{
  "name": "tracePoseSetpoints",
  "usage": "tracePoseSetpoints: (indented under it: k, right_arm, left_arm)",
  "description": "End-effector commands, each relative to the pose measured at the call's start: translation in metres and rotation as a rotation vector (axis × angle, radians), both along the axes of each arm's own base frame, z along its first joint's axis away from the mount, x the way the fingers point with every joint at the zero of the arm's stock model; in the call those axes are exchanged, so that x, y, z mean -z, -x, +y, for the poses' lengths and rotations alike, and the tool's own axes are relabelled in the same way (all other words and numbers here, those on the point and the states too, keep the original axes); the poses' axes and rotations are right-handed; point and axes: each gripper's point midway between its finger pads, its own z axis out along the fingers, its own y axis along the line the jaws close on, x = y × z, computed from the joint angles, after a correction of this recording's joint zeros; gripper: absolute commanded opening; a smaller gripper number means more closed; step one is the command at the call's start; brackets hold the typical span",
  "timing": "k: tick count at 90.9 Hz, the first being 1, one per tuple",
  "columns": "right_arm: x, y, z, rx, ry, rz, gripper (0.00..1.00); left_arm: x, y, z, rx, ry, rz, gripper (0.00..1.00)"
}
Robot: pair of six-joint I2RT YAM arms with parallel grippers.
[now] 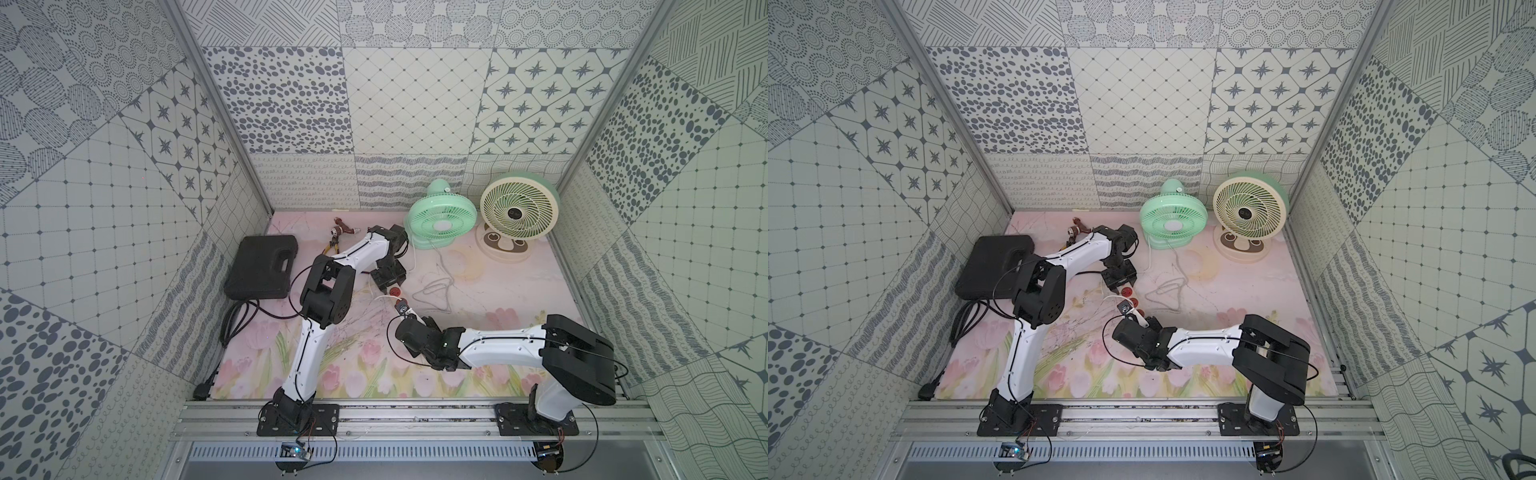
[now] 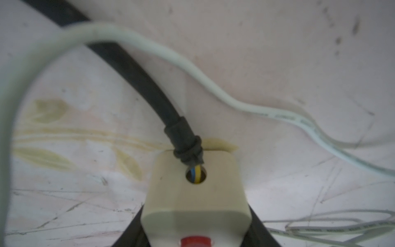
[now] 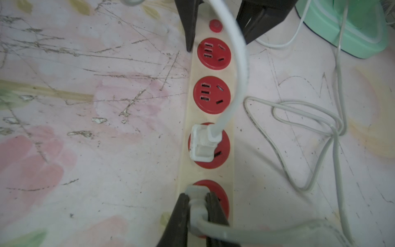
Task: Unplug the desk fan from the power strip
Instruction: Remove the plug from the socket.
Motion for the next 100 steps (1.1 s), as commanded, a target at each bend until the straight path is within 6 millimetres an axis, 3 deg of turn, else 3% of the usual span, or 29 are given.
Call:
tracePoseSetpoints:
  k: [1,30,65,100]
  right_arm:
    - [0.016,0.006,0.016,-0.074,0.025,0.021,0.0]
    - [0.005,0.006,0.012,-0.044,-0.07,0.062,0.0]
    - [0.0,-0.007,-0.011,0.078,-0.371,0.259,0.0]
    - [0.002,-0.009,-0.017,0.086,-0.367,0.27,0.0]
  left_arm:
    - [0.039,0.035,0.033,0.039,-0.178,0.154,0.0]
    - [0.037,0.034,0.033,0.04,-0.183,0.151,0.0]
    - [0.039,0.038,0.034,0.037,-0.184,0.156,0.0]
    - [0.037,0.037,0.035,0.04,-0.184,0.154,0.0]
